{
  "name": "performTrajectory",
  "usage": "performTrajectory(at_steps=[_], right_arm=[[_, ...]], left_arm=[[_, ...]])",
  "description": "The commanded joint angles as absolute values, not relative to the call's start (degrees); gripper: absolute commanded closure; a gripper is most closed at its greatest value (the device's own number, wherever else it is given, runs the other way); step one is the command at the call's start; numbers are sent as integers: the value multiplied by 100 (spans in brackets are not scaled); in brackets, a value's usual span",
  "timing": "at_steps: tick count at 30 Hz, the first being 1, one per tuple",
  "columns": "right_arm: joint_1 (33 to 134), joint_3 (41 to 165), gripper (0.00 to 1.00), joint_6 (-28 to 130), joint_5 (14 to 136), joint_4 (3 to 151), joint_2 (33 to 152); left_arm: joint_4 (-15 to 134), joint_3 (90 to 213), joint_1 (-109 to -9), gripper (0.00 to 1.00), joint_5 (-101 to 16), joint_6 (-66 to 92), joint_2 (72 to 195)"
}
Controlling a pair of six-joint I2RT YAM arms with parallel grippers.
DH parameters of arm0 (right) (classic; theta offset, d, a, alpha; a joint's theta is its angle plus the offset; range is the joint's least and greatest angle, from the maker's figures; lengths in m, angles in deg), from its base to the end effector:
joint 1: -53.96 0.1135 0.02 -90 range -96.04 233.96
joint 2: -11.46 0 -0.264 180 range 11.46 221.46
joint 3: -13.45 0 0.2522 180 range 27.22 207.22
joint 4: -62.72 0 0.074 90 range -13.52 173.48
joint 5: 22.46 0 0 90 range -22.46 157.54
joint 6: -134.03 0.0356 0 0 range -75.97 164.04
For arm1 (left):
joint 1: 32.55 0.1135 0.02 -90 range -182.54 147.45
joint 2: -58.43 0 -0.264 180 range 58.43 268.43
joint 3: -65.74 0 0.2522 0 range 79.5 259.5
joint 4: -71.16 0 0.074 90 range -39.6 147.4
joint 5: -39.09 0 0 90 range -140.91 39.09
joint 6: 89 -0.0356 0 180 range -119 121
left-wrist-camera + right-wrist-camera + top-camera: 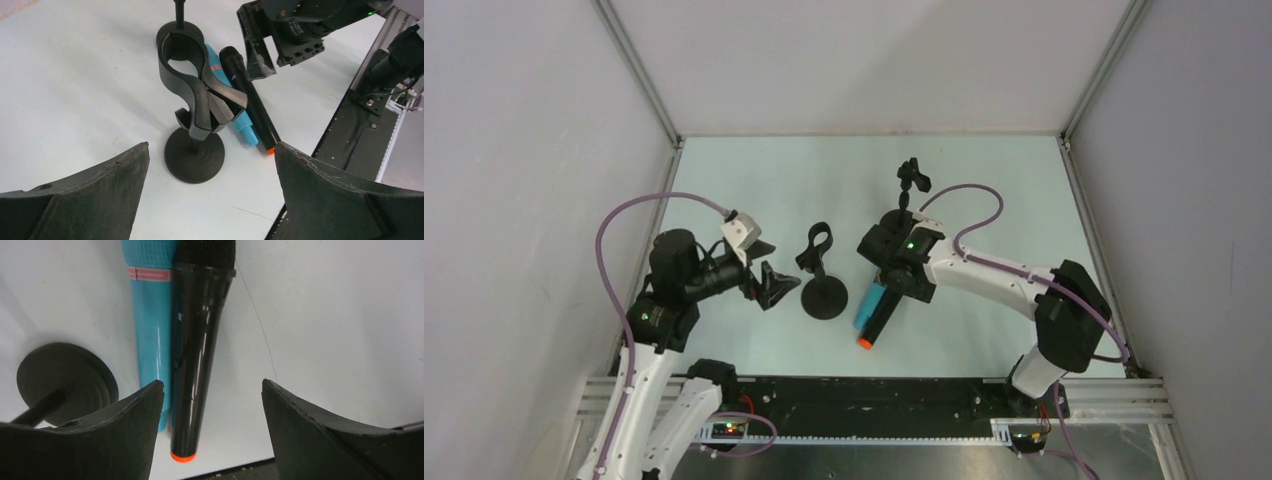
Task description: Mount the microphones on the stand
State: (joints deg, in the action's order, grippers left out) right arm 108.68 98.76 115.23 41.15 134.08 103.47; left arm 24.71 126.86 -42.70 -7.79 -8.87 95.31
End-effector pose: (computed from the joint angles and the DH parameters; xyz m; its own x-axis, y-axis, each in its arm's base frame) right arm 0.1871 0.2371 0.2443 -0.8241 0.3035 -0.4783 0.3164 0.9470 0.0557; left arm 0.1250 -0.0471 0.3377 -0.2378 0.1697 -0.9564 0.8042 0.5866 -0.0959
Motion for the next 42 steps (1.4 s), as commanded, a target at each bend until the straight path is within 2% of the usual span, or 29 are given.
performTrajectory(at_steps=[1,11,17,19,21,22,24,25,26,35,42], right_arm=[[10733,9747,25,11497,4170,12778,10646],[10494,9310,30,11455,4476,12109,11377],[10452,9169,42,11353,4479,11842,11566],[10474,9078,51,11353,4414,11785,11494],[10503,8911,68,11379,4337,11753,11322],[10547,8800,71,11381,4260,11749,11248],[10643,8686,84,11405,4081,11855,11015],[10696,8664,96,11415,4003,12002,10840],[10819,8668,99,11445,3842,12093,10739],[11906,9248,100,11448,2045,13298,8849],[11555,10501,100,9436,1540,12817,8027]], left_arm=[[2792,12452,-4538,0,-1196,-203,9267],[3403,11976,-5457,0,-2862,600,8695],[3687,11898,-5931,0,-3344,792,8965],[3735,11883,-6095,0,-3629,820,9088],[3757,11849,-6232,0,-3853,873,9185],[3787,11824,-6365,0,-3940,900,9227],[3886,11750,-6598,0,-4199,907,9219],[3930,11684,-6666,0,-4345,917,9209],[4026,11641,-6764,0,-4392,930,9163],[4875,11101,-7075,0,-4892,624,8841],[5684,10855,-7161,0,-4759,608,9251]])
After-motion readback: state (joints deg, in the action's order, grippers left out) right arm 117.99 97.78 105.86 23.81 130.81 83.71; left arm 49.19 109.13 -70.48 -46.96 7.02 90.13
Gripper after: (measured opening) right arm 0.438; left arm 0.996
